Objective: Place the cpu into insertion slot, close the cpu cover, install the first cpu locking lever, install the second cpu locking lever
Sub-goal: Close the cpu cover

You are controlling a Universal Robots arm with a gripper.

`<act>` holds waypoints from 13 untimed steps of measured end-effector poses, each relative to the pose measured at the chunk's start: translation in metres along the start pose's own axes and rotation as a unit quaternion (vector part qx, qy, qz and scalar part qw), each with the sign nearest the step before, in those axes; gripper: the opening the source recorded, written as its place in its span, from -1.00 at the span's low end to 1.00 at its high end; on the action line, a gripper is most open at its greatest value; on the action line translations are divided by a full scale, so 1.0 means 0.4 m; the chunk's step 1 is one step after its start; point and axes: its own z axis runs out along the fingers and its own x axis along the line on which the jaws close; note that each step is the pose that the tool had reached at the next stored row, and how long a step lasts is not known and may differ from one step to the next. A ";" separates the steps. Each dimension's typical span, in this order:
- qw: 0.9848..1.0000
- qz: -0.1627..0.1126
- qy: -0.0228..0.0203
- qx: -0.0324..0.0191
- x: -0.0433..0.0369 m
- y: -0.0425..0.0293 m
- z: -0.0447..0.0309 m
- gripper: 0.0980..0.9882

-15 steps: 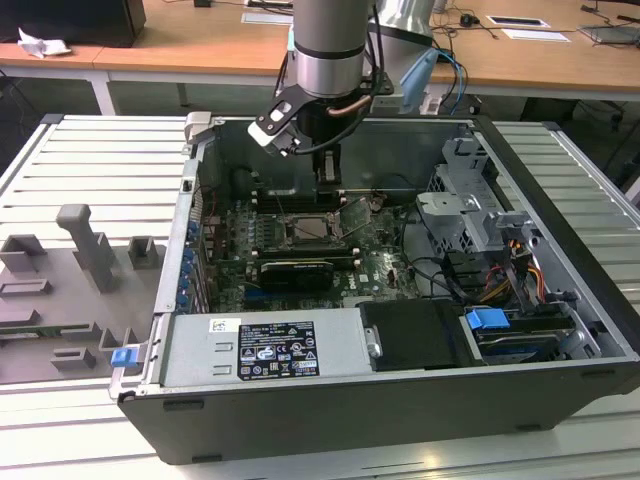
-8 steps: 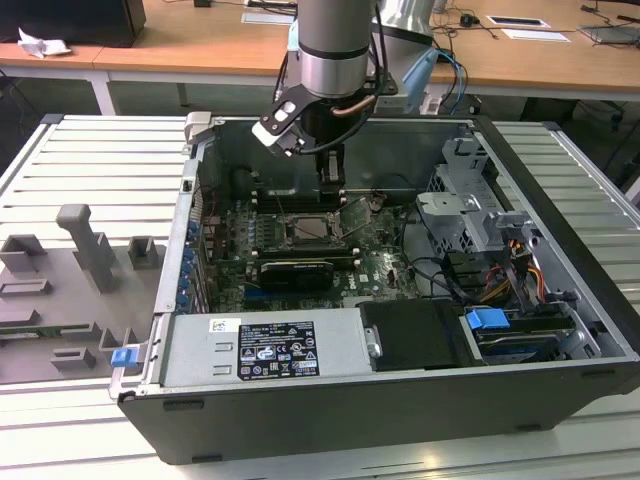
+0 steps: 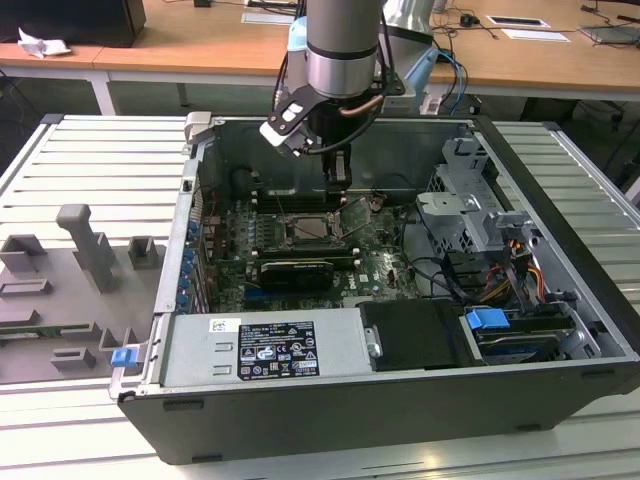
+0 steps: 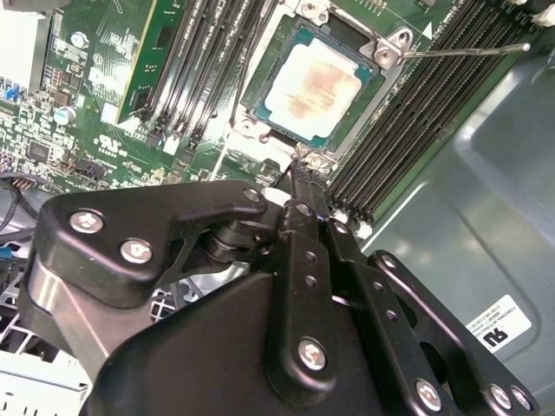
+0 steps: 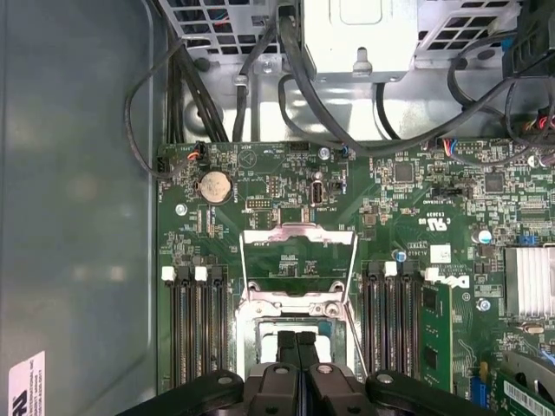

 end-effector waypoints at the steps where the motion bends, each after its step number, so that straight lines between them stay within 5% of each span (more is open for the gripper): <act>1: 1.000 0.000 0.000 0.000 0.000 0.001 0.000 -0.98; 13: 1.000 0.000 0.000 0.000 0.001 0.024 0.001 -0.98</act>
